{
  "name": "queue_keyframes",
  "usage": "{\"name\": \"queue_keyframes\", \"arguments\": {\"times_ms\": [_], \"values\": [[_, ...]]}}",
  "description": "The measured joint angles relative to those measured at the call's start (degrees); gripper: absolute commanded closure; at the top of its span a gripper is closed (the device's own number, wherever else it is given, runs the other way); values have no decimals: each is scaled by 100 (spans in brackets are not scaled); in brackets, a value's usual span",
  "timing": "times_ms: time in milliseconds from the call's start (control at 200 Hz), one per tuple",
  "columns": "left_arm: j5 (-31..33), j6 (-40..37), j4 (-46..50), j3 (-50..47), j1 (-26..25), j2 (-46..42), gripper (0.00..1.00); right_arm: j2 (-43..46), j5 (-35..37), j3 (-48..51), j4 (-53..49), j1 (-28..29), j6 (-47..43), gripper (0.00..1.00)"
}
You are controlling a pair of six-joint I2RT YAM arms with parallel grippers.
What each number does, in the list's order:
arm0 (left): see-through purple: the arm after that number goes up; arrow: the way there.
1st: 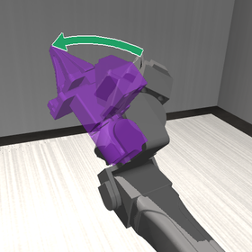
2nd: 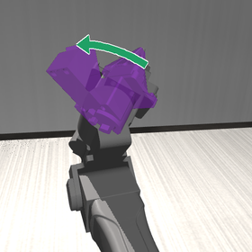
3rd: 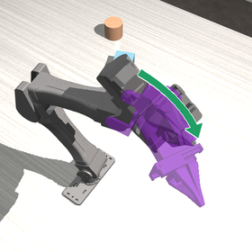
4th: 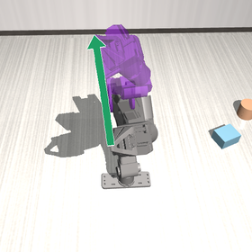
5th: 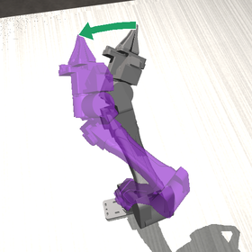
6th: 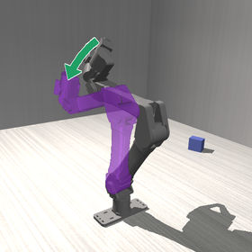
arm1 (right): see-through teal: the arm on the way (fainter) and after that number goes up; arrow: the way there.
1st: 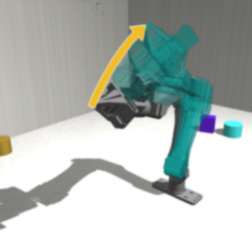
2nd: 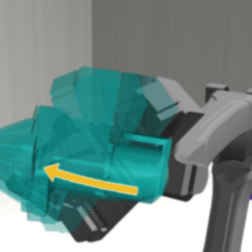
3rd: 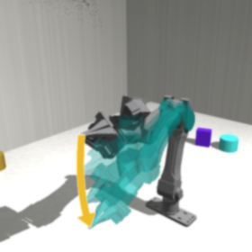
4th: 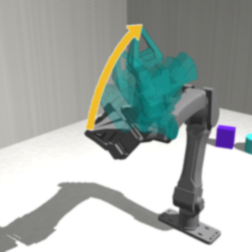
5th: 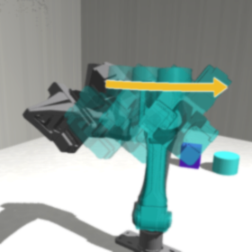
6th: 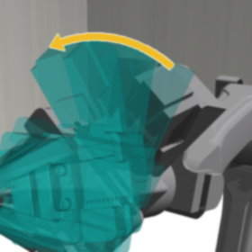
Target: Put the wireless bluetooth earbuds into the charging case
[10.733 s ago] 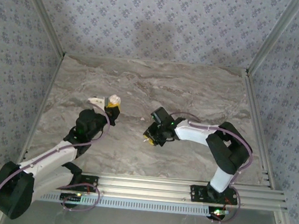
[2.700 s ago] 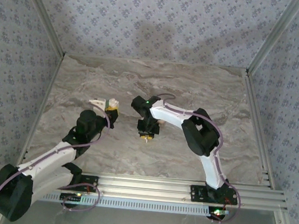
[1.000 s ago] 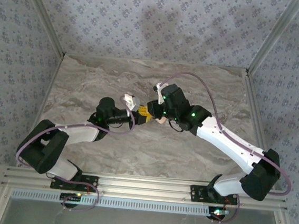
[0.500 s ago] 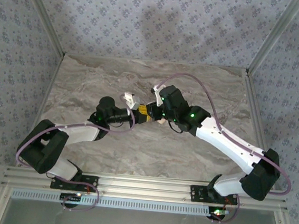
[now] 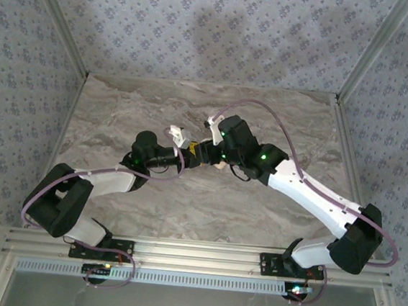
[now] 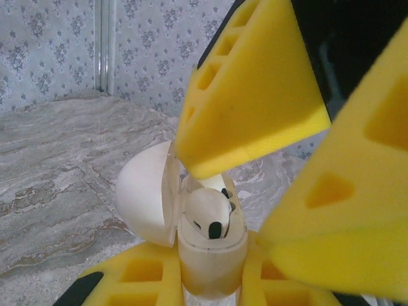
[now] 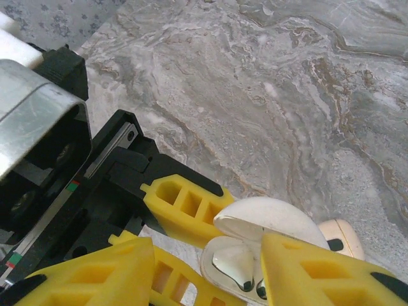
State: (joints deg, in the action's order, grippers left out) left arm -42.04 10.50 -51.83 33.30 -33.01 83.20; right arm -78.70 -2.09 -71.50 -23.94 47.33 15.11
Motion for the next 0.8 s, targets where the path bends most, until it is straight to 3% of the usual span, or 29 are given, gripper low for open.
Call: {"name": "queue_keyframes", "arguments": {"times_ms": [230,410,730,799], "values": [[-111,-129,221,63,0,-195,82,444,-715,17,111,-413,-173,41],[-258,-372,487,76,-2,-378,82,863,-1530,192,216,-927,-632,31],[-404,-1320,1801,334,-120,-778,82,1132,-2623,225,-417,-1567,-2288,28],[-411,-1545,2090,411,-125,-846,82,1259,-2767,225,-608,-1576,-2817,23]]}}
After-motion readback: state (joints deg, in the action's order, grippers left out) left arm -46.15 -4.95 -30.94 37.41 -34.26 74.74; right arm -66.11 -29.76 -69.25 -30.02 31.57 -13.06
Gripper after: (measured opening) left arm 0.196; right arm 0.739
